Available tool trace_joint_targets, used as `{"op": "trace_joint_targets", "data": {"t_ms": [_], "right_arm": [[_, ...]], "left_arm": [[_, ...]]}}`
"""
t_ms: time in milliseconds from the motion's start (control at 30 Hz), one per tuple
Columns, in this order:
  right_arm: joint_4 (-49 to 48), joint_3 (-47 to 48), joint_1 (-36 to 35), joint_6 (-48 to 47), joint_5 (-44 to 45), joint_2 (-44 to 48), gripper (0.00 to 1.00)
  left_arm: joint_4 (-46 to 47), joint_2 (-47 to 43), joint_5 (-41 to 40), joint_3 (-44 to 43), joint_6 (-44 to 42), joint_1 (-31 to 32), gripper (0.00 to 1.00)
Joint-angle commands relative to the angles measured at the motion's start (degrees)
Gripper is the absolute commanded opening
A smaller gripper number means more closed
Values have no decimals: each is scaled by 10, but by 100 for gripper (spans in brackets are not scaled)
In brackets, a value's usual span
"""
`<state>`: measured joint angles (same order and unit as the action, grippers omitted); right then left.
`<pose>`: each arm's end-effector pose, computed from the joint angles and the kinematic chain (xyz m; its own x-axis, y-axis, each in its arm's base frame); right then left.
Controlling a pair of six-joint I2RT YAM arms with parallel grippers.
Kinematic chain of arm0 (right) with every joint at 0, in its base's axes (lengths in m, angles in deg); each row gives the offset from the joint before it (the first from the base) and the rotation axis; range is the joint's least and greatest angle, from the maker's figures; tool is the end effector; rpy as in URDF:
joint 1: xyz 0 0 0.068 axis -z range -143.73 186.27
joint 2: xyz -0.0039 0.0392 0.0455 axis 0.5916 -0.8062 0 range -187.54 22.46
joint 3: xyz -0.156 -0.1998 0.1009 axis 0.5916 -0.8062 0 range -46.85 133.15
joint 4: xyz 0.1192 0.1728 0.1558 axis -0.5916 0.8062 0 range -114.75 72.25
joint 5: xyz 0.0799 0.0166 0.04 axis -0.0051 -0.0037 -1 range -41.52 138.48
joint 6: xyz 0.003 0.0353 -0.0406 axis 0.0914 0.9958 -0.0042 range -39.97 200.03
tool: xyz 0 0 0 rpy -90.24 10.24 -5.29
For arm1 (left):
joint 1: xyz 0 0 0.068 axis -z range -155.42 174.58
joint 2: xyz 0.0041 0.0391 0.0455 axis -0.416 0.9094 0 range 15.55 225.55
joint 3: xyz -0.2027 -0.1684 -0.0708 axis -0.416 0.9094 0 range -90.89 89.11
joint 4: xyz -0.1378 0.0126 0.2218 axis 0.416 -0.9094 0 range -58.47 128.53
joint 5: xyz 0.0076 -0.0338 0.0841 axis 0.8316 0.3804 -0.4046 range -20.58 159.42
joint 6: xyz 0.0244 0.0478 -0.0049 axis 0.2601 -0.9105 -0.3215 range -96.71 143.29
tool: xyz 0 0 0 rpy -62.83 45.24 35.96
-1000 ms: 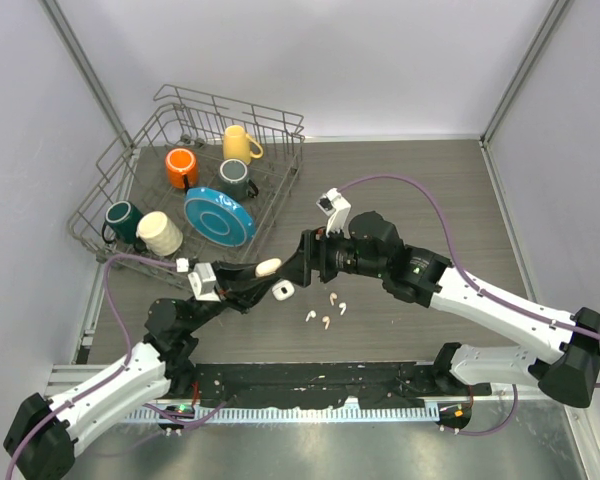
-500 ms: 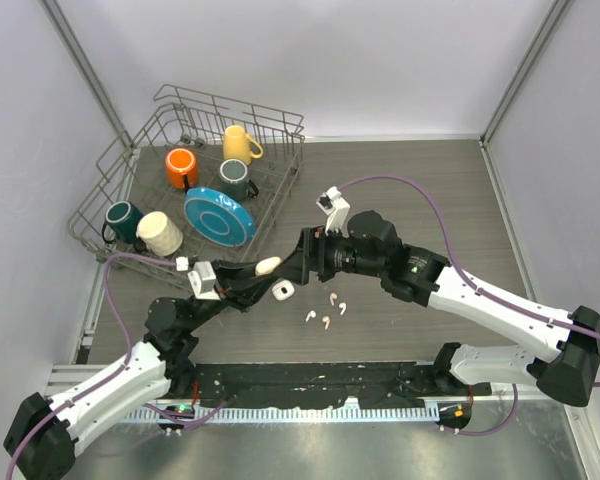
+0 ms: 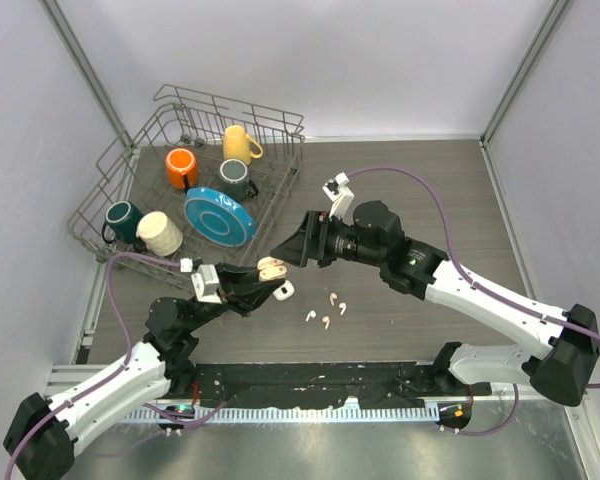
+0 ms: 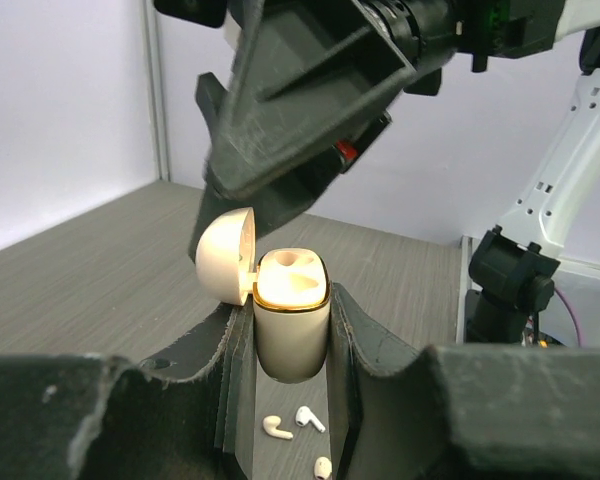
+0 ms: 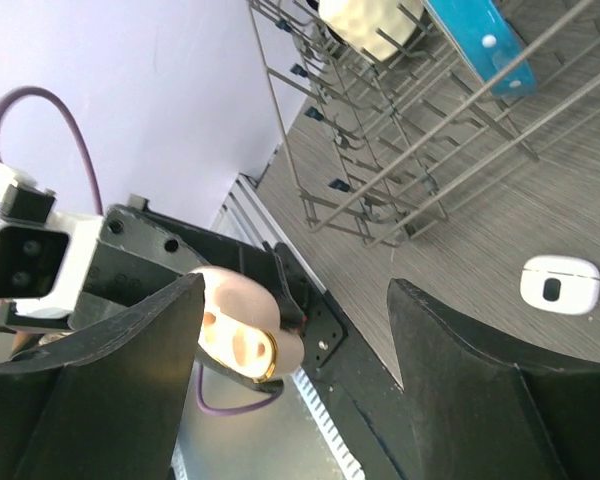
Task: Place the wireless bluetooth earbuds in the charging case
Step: Open the charging case, then pick up the earbud from the center of the board.
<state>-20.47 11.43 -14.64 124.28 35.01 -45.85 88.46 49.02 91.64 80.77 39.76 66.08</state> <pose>0.1697 0.2221 0.3484 -0.7377 0.1681 -0.6539 -0.5338 0.4477 0.7174 0.0989 -0.1056 0.2544 0.0544 -0.3987 -0.9155 0.9239 0.3678 -0.1053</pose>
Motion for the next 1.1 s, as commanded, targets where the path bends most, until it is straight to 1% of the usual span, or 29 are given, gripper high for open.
{"op": "trace_joint_targets", "data": {"t_ms": [0, 33, 133, 300, 400, 667, 800, 1067], "right_arm": [[-62, 10, 15, 28, -16, 1, 79], [-66, 10, 17, 34, -40, 2, 79], [-87, -5, 20, 62, -75, 15, 79], [-100, -33, 20, 100, -82, 50, 80], [-101, -51, 20, 116, -87, 56, 81], [-161, -72, 19, 160, -127, 33, 82], [-170, -73, 20, 168, -140, 20, 82], [-211, -86, 20, 202, -166, -3, 75]], "left_arm": [[27, -5, 14, -20, -6, 3, 0], [26, -5, 11, -20, -7, 3, 0], [18, -12, -7, -19, -15, 3, 0], [13, -25, -35, -17, -28, 3, 0], [7, -31, -39, -19, -33, 3, 0], [9, -17, -31, -30, -33, 3, 0], [16, -10, -29, -33, -34, 3, 0], [24, 2, -26, -37, -33, 3, 0]]}}
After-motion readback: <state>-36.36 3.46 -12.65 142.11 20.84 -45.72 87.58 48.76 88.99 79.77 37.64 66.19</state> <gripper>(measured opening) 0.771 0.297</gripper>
